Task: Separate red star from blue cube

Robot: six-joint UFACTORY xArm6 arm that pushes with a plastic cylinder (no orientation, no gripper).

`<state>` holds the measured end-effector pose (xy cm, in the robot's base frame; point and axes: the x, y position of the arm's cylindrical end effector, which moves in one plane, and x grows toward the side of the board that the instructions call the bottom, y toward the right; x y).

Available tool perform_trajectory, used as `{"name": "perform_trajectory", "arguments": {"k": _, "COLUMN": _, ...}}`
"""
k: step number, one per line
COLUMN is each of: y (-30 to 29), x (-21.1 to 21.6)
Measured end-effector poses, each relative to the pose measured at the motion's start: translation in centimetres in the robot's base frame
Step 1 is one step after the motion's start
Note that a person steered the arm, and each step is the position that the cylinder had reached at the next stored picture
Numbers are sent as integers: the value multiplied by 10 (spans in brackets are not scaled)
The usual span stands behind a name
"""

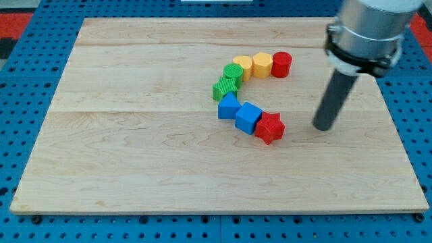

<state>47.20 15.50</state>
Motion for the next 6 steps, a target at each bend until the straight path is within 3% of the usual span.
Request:
{"name": "perform_trajectory", "arguments": {"k": 3, "y": -69, "x": 6}}
{"name": "perform_trajectory", "arguments": {"k": 6, "y": -75, "x": 45}}
